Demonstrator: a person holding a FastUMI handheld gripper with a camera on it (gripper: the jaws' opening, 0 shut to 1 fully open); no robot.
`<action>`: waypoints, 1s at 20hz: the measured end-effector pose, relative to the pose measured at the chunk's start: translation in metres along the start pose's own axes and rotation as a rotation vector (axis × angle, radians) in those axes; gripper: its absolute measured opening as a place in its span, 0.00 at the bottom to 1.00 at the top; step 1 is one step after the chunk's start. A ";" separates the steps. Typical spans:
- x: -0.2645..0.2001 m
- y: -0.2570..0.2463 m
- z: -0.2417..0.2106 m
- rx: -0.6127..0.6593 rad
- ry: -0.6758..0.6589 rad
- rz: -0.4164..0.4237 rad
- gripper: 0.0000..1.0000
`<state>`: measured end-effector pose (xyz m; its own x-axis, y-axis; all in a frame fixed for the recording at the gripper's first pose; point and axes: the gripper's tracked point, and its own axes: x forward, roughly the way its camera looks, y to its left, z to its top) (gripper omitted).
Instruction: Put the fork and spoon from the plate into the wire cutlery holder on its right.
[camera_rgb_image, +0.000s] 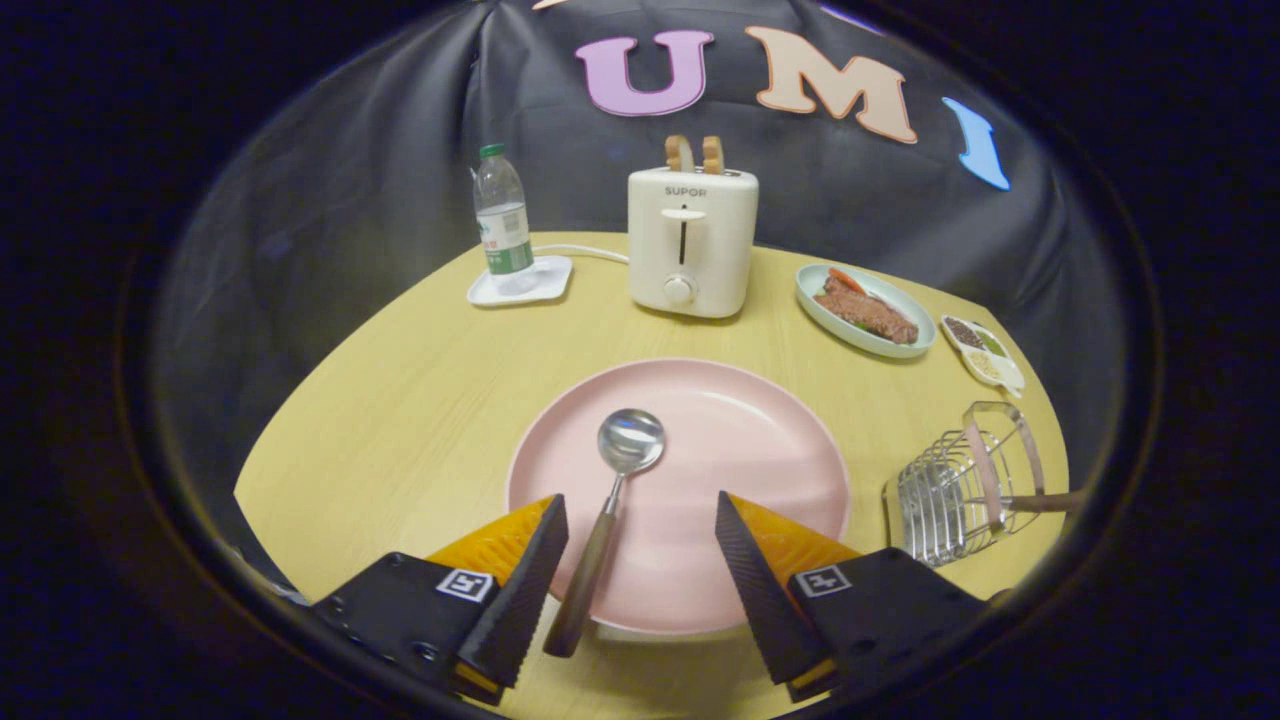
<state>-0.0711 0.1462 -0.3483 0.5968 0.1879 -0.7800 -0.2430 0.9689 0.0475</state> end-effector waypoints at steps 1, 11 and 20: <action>0.003 0.001 -0.004 -0.009 0.014 -0.001 0.81; 0.014 0.008 -0.021 -0.032 0.106 0.016 0.19; -0.005 -0.004 -0.011 -0.055 0.169 0.051 0.08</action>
<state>-0.0816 0.1397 -0.3517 0.4465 0.2021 -0.8716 -0.3135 0.9478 0.0592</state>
